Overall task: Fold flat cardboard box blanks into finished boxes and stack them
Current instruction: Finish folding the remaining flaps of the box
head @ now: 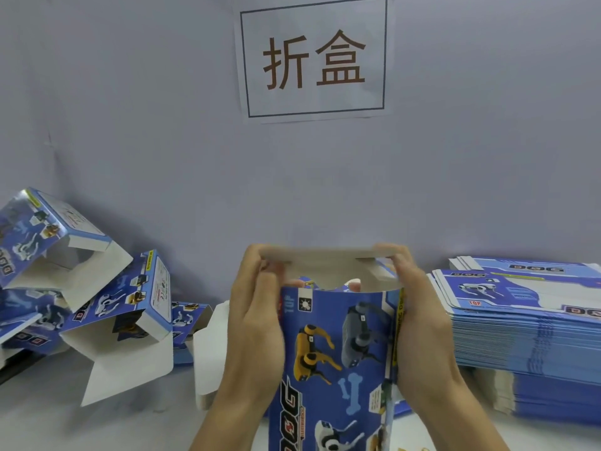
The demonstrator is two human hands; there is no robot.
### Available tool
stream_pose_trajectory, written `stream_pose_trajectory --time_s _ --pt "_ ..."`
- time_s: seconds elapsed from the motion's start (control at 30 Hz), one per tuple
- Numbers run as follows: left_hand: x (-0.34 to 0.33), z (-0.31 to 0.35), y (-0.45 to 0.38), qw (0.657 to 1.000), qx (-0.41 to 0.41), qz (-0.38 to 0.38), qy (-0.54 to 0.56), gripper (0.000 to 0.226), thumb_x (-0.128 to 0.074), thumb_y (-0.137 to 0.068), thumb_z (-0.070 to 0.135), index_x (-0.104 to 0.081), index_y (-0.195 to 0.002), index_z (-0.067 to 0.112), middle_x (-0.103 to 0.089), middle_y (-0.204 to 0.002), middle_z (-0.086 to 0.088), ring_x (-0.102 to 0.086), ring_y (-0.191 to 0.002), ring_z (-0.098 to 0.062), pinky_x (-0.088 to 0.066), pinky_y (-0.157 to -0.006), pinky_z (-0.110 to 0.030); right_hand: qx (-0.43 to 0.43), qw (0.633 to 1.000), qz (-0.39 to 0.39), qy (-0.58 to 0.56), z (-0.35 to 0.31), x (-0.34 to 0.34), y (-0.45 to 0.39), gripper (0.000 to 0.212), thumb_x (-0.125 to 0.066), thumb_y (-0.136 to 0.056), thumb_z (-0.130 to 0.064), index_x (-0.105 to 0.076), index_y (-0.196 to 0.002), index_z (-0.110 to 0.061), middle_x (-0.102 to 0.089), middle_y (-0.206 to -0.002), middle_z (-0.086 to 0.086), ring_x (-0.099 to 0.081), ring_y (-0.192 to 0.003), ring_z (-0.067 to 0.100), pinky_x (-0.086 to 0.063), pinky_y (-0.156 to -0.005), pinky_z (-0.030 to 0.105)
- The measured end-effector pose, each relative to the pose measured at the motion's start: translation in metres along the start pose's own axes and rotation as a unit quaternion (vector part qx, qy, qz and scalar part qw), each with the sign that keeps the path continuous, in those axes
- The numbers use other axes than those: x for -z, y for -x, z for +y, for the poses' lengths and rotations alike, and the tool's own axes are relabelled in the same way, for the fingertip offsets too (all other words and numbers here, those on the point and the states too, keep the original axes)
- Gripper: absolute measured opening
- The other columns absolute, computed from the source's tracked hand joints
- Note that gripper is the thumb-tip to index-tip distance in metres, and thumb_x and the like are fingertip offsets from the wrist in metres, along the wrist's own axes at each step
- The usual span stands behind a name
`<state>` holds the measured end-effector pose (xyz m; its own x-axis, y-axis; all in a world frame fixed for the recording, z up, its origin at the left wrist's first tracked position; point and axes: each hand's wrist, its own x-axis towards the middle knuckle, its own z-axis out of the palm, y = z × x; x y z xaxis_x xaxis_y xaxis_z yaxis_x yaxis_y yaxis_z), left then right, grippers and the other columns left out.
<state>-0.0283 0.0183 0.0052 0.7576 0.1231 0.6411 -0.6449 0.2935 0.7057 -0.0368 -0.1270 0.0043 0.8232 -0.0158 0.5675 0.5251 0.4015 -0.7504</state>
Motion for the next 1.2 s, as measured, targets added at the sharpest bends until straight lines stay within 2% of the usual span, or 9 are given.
stream_pose_trajectory --time_s 0.1,0.2,0.33,0.4,0.5,0.67,0.87,1.0,1.2 --pt "0.0 -0.003 0.002 0.999 0.005 0.017 0.042 0.045 -0.056 -0.077 0.061 -0.063 -0.087 0.017 -0.071 -0.089 -0.011 -0.074 -0.079 -0.026 -0.06 -0.06 -0.036 -0.01 1.0 -0.027 -0.004 -0.01 0.0 -0.008 0.046 -0.056 -0.085 -0.054 -0.065 -0.098 -0.011 -0.067 -0.085 0.019 -0.072 -0.073 0.022 -0.059 -0.063 0.027" --pt "-0.001 0.001 0.001 1.0 -0.012 -0.005 -0.002 0.036 -0.059 -0.077 0.056 -0.06 -0.09 0.022 -0.07 -0.088 0.0 -0.074 -0.086 -0.024 -0.06 -0.06 -0.034 0.023 0.996 -0.068 0.06 -0.011 0.011 -0.016 0.012 -0.06 -0.083 -0.004 -0.062 -0.095 -0.006 -0.065 -0.068 -0.002 -0.063 -0.052 -0.008 -0.045 -0.054 0.004" --pt "0.004 0.007 0.002 0.996 -0.031 -0.063 -0.051 0.026 -0.054 -0.086 0.048 -0.061 -0.105 0.032 -0.072 -0.096 0.012 -0.075 -0.089 -0.017 -0.06 -0.055 -0.03 0.048 0.998 -0.029 0.026 0.002 0.009 -0.005 0.028 -0.061 -0.084 -0.035 -0.065 -0.104 -0.016 -0.061 -0.091 0.027 -0.066 -0.08 0.039 -0.056 -0.066 0.046" --pt "0.006 0.011 0.003 0.995 -0.035 -0.068 -0.069 0.028 -0.055 -0.086 0.051 -0.063 -0.107 0.034 -0.072 -0.1 0.013 -0.075 -0.089 -0.017 -0.06 -0.053 -0.03 0.067 0.996 -0.015 0.048 0.004 0.011 -0.003 0.038 -0.068 -0.079 -0.051 -0.068 -0.105 -0.022 -0.066 -0.099 0.026 -0.068 -0.088 0.044 -0.058 -0.07 0.056" --pt "0.008 0.013 0.002 0.995 -0.025 -0.065 -0.074 0.032 -0.06 -0.088 0.055 -0.062 -0.111 0.033 -0.074 -0.097 0.0 -0.076 -0.085 -0.025 -0.06 -0.052 -0.031 0.076 0.994 -0.017 0.076 0.0 0.011 -0.005 0.046 -0.072 -0.079 -0.057 -0.069 -0.112 -0.024 -0.071 -0.105 0.019 -0.071 -0.095 0.039 -0.062 -0.071 0.049" --pt "0.012 0.013 0.0 0.991 -0.055 -0.064 -0.106 0.036 -0.055 -0.091 0.057 -0.064 -0.105 0.026 -0.073 -0.106 0.005 -0.074 -0.096 -0.021 -0.06 -0.057 -0.027 0.095 0.987 -0.016 0.129 -0.005 0.015 -0.003 0.034 -0.063 -0.083 -0.046 -0.068 -0.111 -0.026 -0.075 -0.103 0.007 -0.075 -0.094 0.024 -0.06 -0.063 0.028" --pt "0.009 0.011 0.0 0.993 -0.021 -0.068 -0.09 0.05 -0.06 -0.08 0.071 -0.064 -0.102 0.026 -0.073 -0.104 0.002 -0.074 -0.094 -0.025 -0.06 -0.058 -0.029 0.071 0.99 0.008 0.124 -0.002 0.007 -0.004 0.031 -0.059 -0.086 -0.054 -0.063 -0.1 -0.026 -0.071 -0.084 0.01 -0.074 -0.078 0.026 -0.058 -0.057 0.028" --pt "0.006 0.012 0.001 0.996 0.011 -0.074 -0.046 0.033 -0.058 -0.09 0.053 -0.059 -0.106 0.024 -0.073 -0.096 -0.004 -0.075 -0.086 -0.029 -0.061 -0.058 -0.032 0.065 0.991 0.043 0.112 -0.002 -0.001 -0.007 0.043 -0.056 -0.076 -0.066 -0.061 -0.094 -0.027 -0.065 -0.075 -0.001 -0.069 -0.067 0.017 -0.054 -0.052 0.024" --pt "0.007 0.01 0.001 0.997 0.008 -0.071 -0.011 0.018 -0.053 -0.092 0.035 -0.061 -0.104 0.024 -0.073 -0.099 -0.002 -0.075 -0.088 -0.029 -0.06 -0.058 -0.03 0.027 0.999 0.007 0.021 -0.003 0.002 -0.005 0.022 -0.066 -0.083 -0.045 -0.066 -0.093 -0.025 -0.073 -0.085 0.003 -0.074 -0.075 0.024 -0.058 -0.056 0.03"
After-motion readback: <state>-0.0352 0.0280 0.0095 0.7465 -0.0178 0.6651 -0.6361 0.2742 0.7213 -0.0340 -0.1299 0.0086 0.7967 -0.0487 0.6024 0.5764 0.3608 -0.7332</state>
